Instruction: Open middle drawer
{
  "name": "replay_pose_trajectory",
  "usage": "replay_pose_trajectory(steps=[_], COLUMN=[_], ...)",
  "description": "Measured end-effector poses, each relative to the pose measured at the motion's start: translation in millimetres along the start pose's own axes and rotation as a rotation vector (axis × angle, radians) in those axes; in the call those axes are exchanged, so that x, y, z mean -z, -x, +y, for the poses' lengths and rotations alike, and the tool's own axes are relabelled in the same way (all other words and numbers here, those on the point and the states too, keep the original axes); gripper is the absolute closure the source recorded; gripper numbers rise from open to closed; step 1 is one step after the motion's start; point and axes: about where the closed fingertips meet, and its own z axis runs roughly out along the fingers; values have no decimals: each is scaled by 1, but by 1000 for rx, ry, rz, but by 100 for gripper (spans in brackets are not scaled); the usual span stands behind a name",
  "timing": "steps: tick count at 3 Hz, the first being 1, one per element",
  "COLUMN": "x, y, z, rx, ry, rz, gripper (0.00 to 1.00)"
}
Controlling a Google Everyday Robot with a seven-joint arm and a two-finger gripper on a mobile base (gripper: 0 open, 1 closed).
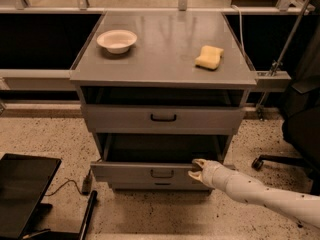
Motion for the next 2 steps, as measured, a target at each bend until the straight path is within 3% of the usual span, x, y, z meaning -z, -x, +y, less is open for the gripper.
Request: replay_pose_trajectory(steps=[2], x=[6], y=[0], z=[6], rx=[3], ry=[-4], rz=[-2], gripper=[100])
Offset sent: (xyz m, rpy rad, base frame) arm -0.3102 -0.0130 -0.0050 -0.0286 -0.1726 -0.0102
